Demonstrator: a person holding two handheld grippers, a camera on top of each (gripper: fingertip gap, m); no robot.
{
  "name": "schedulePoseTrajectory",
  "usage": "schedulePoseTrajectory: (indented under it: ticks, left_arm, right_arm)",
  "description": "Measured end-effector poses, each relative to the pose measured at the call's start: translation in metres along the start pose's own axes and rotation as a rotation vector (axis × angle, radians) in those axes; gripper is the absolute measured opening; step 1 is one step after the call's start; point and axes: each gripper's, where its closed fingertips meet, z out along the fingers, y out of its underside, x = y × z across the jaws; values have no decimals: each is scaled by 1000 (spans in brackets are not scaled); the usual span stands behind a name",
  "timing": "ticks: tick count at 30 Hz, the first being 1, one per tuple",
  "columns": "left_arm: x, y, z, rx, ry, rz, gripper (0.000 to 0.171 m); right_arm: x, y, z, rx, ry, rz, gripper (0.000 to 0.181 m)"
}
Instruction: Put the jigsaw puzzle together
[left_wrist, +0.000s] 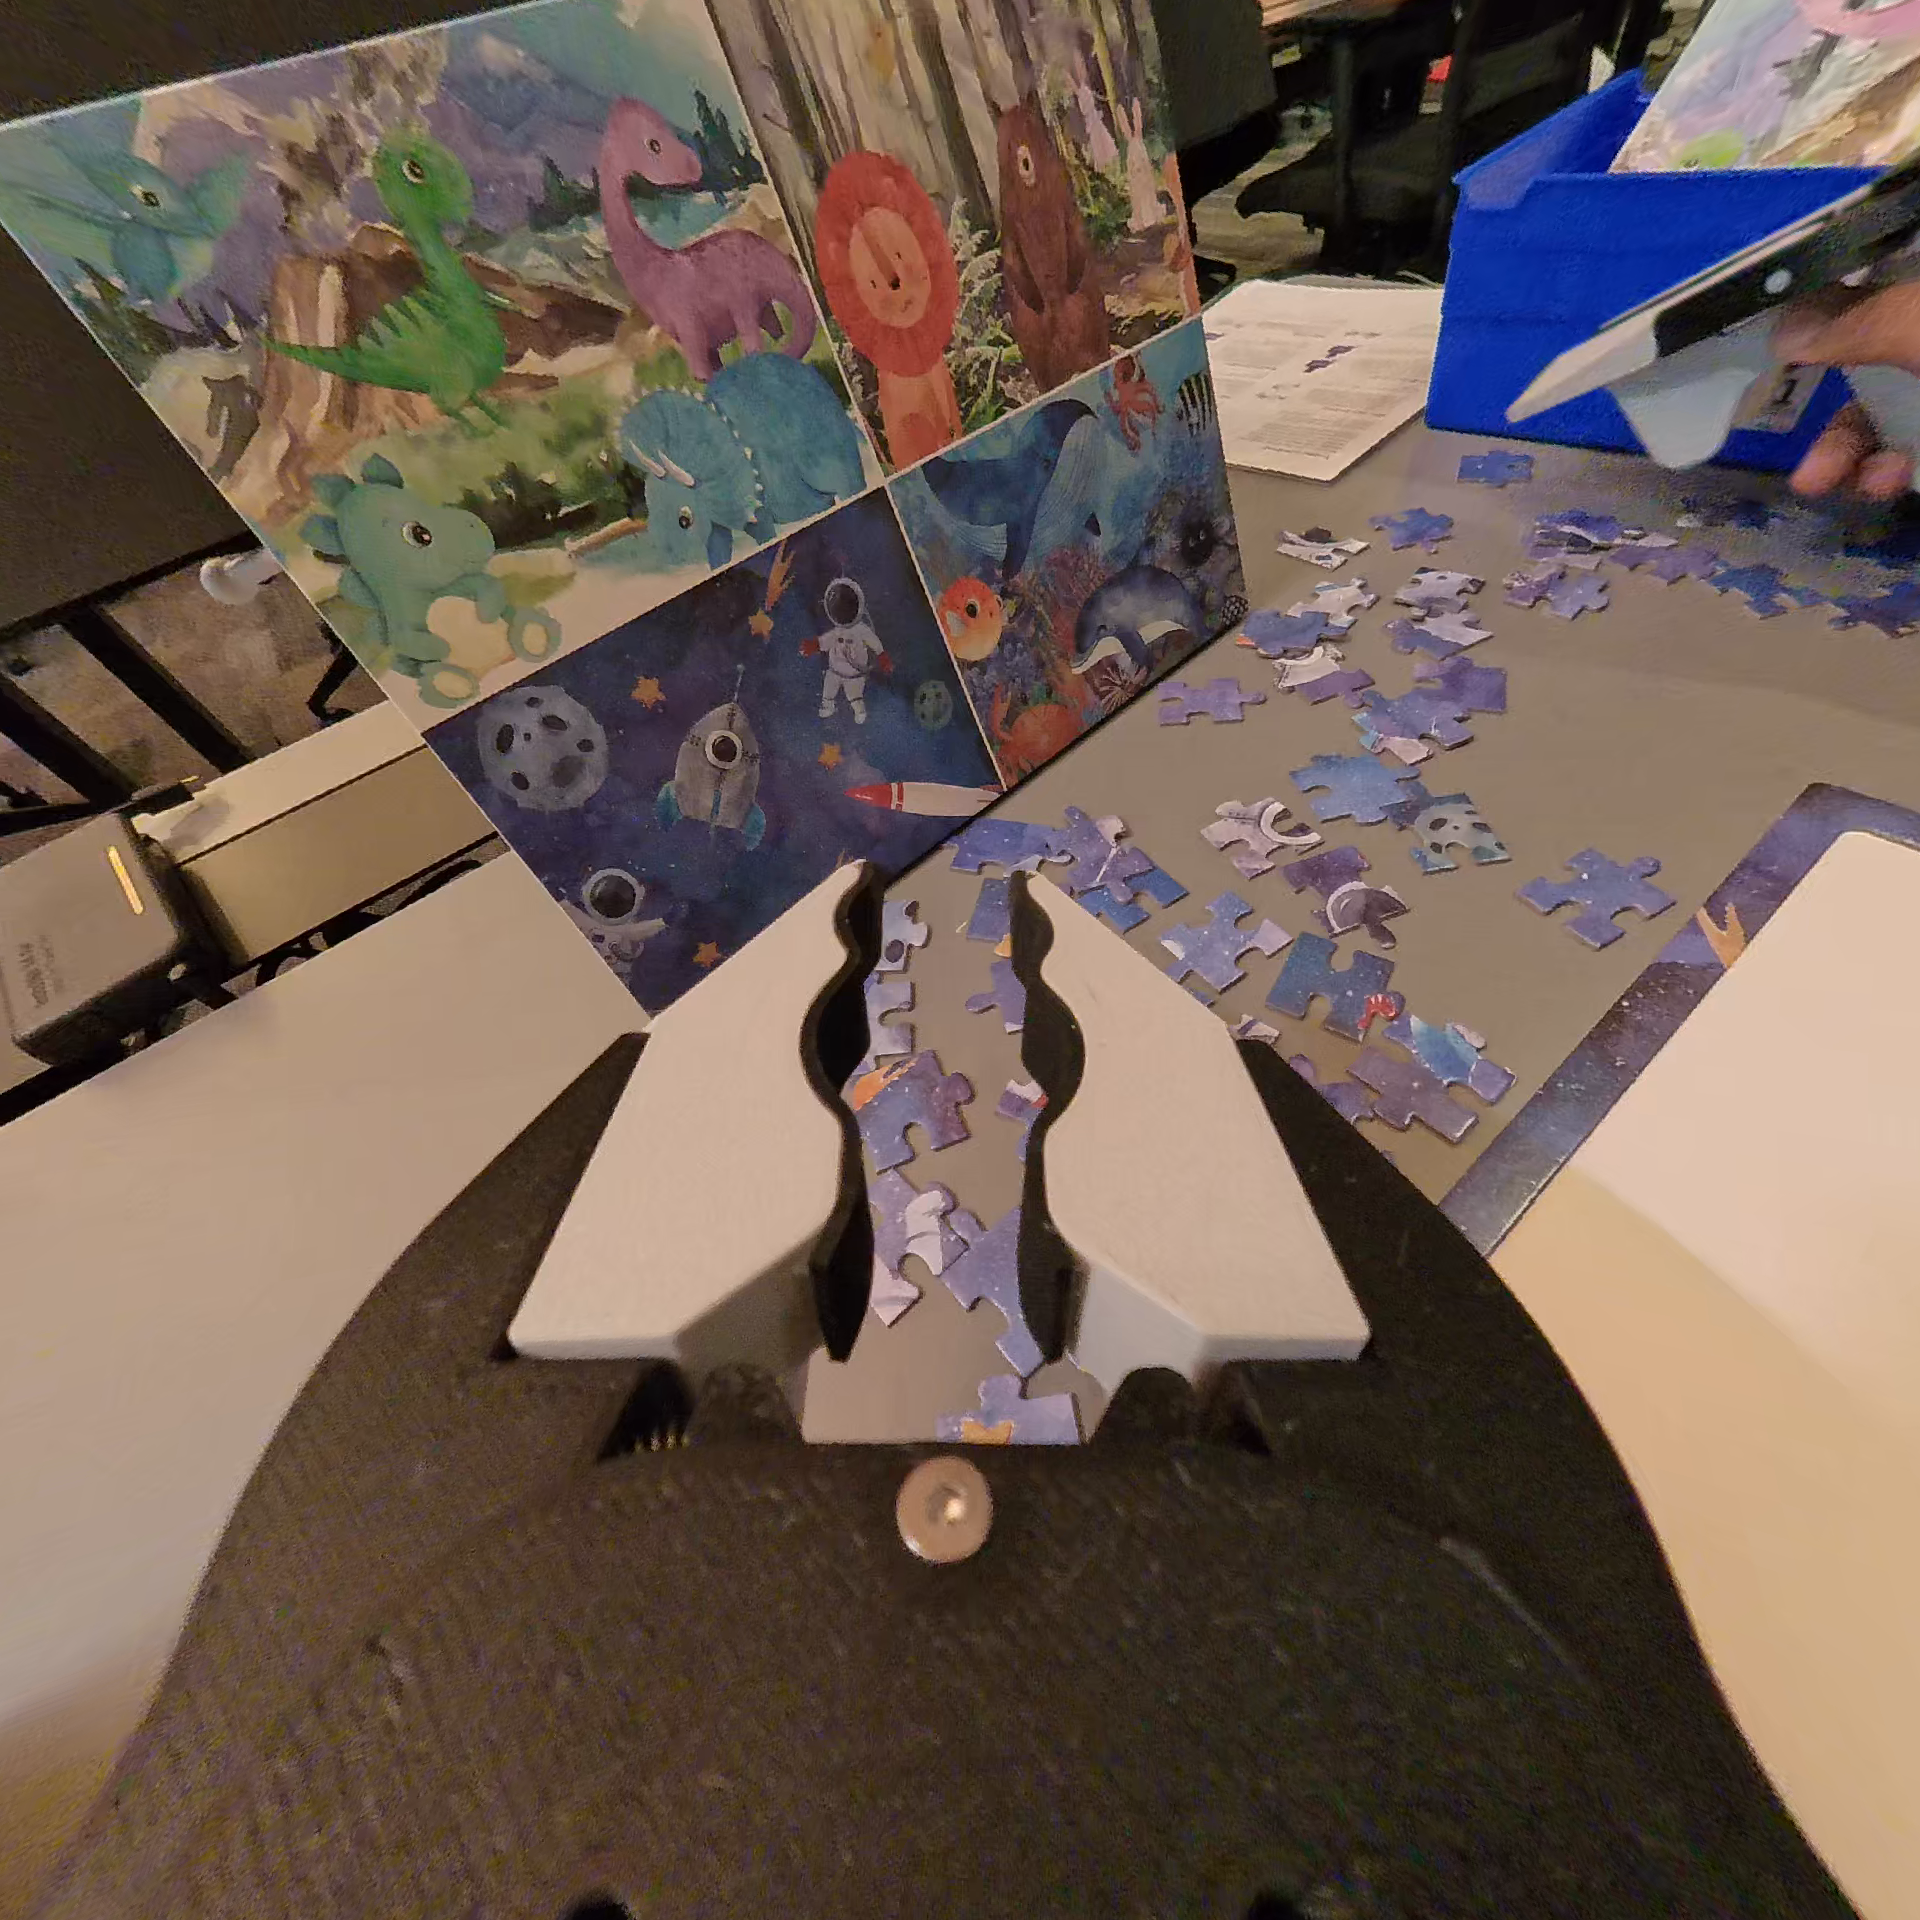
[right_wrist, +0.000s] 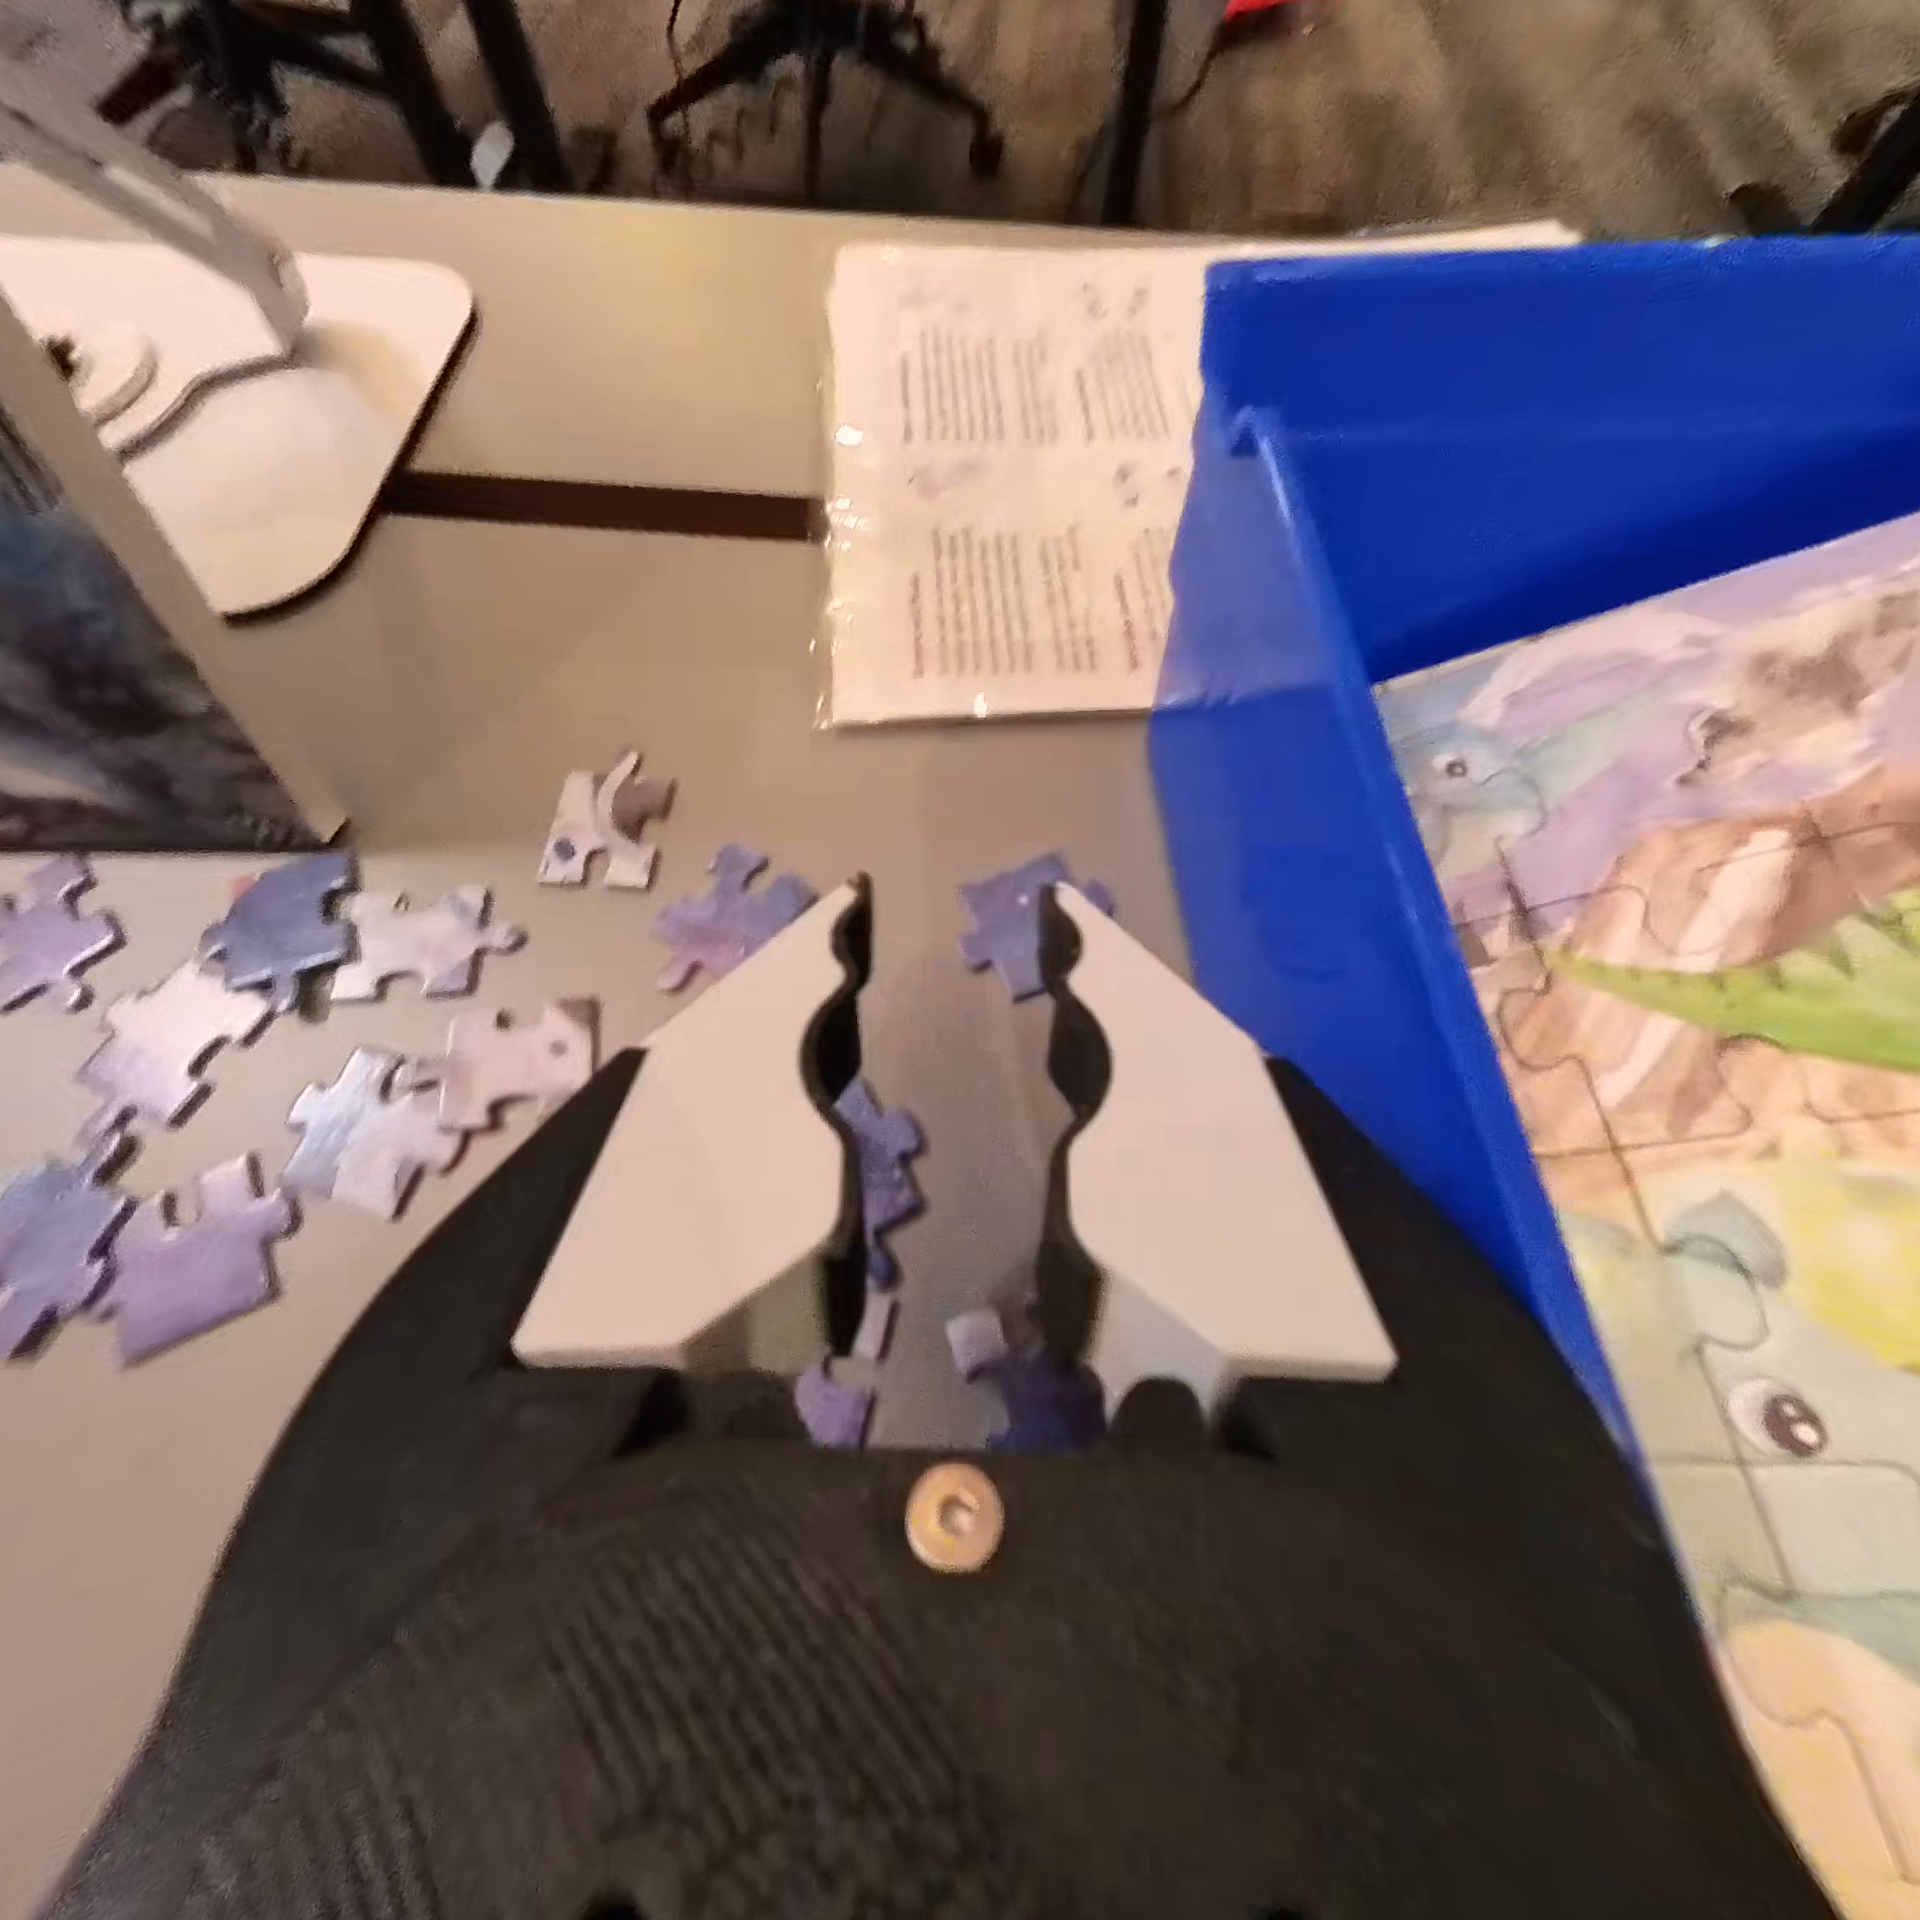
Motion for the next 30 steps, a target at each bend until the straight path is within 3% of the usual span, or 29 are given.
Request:
schedulePoseTrajectory:
  ticks: [1, 3, 4, 5, 10, 12, 15, 17, 23, 30]
  left_arm:
    - [0, 1, 0, -2, 0, 1, 23]
    - [1, 3, 2, -10, 1, 5, 23]
    - [1, 4, 2, -14, 0, 8, 23]
    - [1, 4, 2, -17, -1, 10, 23]
    - [0, 1, 0, -3, -1, 3, 23]
    - [0, 0, 0, 1, 0, 1, 23]
    - [1, -1, 0, 0, 1, 6, 23]
    - [1, -1, 0, -1, 0, 11, 23]
    - [1, -1, -1, 0, -2, 11, 23]
    - [2, 0, 0, -5, 1, 18, 23]
  right_arm:
    - [0, -2, 6, 5, 12, -1, 39]
    - [3, 4, 23, -36, 56, -10, 78]
    - [3, 11, 31, -78, 67, -23, 81]
    - [6, 18, 36, -135, 86, -25, 81]
    - [1, 20, 36, -132, 13, 112, 61]
    - [-11, 24, 28, -145, -68, 77, 67]
    - [-42, 35, 5, -200, -268, 71, 45]
    - [-53, 34, -8, -199, -364, 118, 50]
    - [-33, 1, -20, 1, -309, 141, 49]
    - [-39, 33, 17, -163, -206, -86, 62]
